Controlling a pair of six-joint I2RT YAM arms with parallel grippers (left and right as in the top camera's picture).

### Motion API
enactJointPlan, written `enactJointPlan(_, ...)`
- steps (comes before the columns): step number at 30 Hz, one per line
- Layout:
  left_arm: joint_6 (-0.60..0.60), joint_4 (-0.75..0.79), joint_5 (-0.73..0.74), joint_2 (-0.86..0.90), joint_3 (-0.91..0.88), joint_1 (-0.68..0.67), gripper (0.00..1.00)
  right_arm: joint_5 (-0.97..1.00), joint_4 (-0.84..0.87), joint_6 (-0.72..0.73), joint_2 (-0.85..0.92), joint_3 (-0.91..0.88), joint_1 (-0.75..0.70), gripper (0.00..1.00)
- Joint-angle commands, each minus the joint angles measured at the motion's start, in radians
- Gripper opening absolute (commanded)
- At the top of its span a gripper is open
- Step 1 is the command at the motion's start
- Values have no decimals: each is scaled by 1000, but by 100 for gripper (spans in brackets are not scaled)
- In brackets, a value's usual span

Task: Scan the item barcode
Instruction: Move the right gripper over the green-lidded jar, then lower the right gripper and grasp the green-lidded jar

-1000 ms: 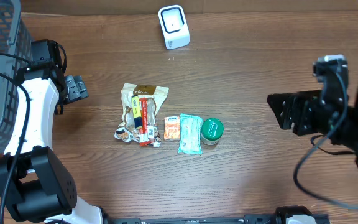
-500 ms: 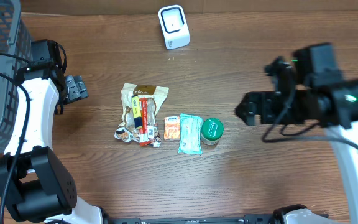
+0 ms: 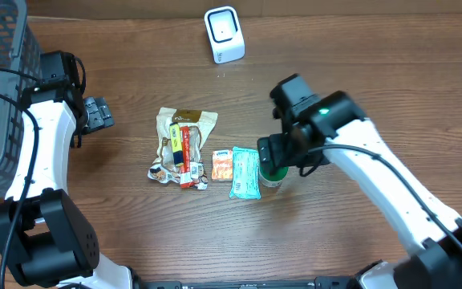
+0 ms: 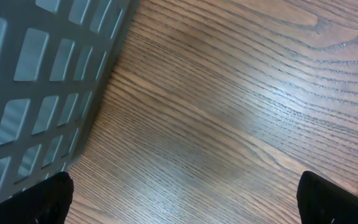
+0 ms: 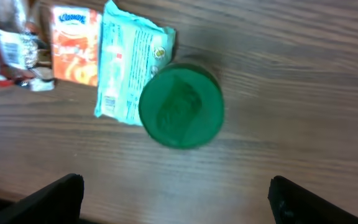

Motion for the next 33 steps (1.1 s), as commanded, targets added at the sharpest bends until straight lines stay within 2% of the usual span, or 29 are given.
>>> enactJointPlan(1,4,2,-10,-15,16,-2,100,27,64,21,42,-50,11,96)
enactJointPlan(7,4,2,-10,-15,16,-2,100,27,165,7,103,-89,12,97)
enactJointPlan(21,4,2,-10,-15,16,-2,100,23,191,11,158,-137,12,96)
enactJointPlan(23,4,2,-10,-15,16,-2,100,23,212,11,158,-161,12,92)
enactJointPlan(25,4,2,-10,-15,16,-2,100,23,224,11,158,-175,12,82)
enactJointPlan(27,4,2,-10,-15,16,-2,100,24,226,11,158,-178,12,77)
enactJointPlan(29,4,2,-10,-15,16,-2,100,27,224,11,158,-178,12,62)
enactJointPlan(30,4,2,-10,-15,16,-2,100,27,224,12,158,-177,12,58)
enactJointPlan(33,4,2,-10,-15,16,-2,100,37,221,59,157,-174,-6,58)
